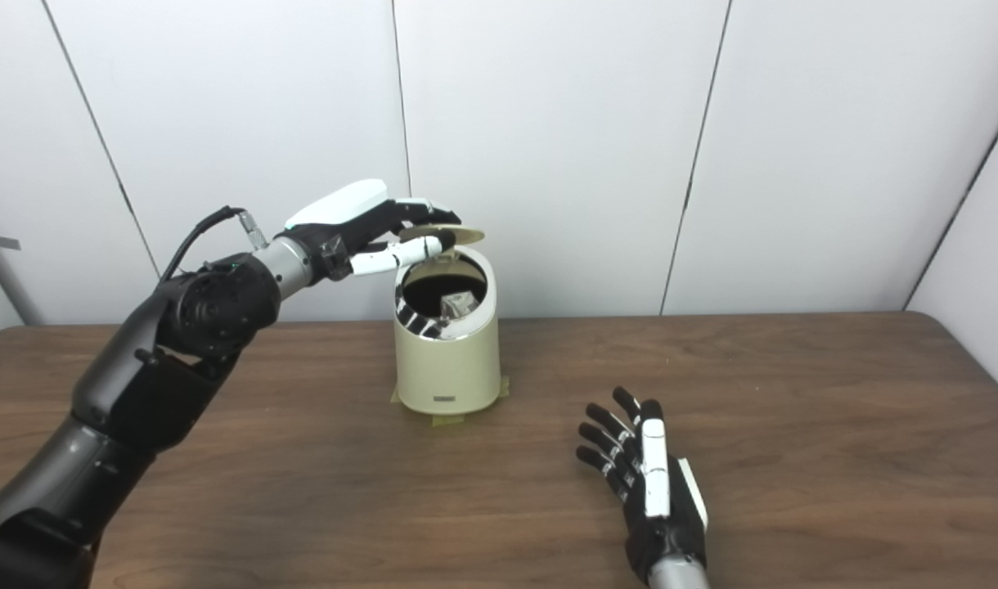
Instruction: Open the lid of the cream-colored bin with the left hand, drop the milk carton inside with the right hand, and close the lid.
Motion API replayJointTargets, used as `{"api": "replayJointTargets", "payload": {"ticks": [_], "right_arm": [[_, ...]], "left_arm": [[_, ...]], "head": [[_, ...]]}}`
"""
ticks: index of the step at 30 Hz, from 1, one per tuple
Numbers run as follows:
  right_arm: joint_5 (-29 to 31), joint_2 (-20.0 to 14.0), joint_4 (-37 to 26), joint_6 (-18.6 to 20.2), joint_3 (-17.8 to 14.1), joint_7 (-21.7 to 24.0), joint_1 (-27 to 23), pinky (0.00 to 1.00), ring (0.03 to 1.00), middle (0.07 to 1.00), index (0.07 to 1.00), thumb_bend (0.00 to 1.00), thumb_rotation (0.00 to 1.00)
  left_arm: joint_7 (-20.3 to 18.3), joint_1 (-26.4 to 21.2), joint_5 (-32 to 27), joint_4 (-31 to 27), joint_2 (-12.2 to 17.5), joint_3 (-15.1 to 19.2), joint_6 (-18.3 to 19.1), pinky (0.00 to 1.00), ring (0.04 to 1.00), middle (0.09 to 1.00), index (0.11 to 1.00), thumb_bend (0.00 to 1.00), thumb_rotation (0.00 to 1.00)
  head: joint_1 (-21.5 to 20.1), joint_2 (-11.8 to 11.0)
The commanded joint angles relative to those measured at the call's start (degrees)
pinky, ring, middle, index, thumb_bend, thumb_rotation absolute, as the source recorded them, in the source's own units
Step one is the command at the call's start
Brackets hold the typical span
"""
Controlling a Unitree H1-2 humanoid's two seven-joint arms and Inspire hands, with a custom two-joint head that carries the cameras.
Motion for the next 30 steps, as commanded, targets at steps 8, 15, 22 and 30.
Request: {"api": "replayJointTargets", "payload": {"ticks": [8, 15, 22, 30], "right_arm": [[0.1, 0.0, -0.6, 1.7, 0.1, -0.1, -0.5, 0.71, 0.782, 0.816, 0.929, 0.52, 1.00], [-0.1, 0.5, -1.4, 2.3, 0.2, -0.4, -0.4, 0.71, 0.784, 0.816, 0.935, 0.54, 1.00], [-10.3, -2.3, -1.7, -1.8, 5.3, -0.9, -0.3, 0.67, 0.793, 0.784, 0.917, 0.58, 1.00], [-10.7, -2.4, -2.1, -1.5, 5.9, -0.1, -0.4, 0.72, 0.825, 0.797, 0.939, 0.59, 1.00]], "left_arm": [[-1.3, -0.5, 7.8, -3.2, 2.9, -3.2, -7.8, 0.81, 0.846, 0.844, 0.844, 0.47, 1.00], [-1.6, 1.5, 14.5, -4.5, 4.4, -5.4, -12.2, 0.88, 0.857, 0.844, 0.857, 0.50, 1.00], [-2.6, 2.4, 26.2, -5.4, 5.7, -9.0, -14.1, 0.98, 0.905, 0.863, 0.874, 0.48, 1.00], [-5.6, 2.8, 34.5, -5.2, 5.2, -11.6, -14.0, 1.00, 0.961, 0.909, 0.900, 0.54, 1.00]], "head": [[-0.3, 0.5], [-0.5, 0.8], [-0.7, 1.0], [-0.8, 0.8]]}}
